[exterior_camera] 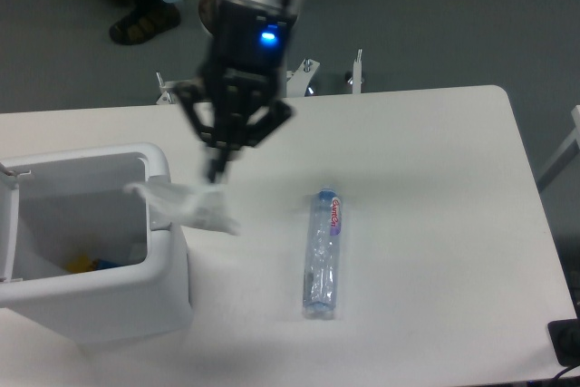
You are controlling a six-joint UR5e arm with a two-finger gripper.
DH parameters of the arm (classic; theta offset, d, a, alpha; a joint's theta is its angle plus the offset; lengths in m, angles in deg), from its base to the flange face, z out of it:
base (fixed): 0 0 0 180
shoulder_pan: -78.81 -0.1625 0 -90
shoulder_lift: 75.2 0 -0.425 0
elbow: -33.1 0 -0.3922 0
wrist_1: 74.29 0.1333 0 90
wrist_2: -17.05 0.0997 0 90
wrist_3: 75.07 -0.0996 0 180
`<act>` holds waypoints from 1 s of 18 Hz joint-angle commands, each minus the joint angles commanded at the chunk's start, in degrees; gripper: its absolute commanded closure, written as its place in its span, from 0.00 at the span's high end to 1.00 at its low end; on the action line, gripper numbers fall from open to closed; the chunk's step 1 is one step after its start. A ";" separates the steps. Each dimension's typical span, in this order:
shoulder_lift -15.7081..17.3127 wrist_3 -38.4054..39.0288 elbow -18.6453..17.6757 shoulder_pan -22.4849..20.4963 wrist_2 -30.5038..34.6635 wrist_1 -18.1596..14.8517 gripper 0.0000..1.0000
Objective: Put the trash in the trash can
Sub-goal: 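Lift the tissue and carry it over the white bin, then open the gripper to drop the tissue into the bin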
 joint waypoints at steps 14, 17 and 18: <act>-0.79 -3.95 -1.85 2.66 0.35 1.67 1.00; -0.53 -3.96 -1.58 -2.33 0.53 1.67 1.00; -0.44 -3.96 -1.84 -5.40 0.70 1.58 1.00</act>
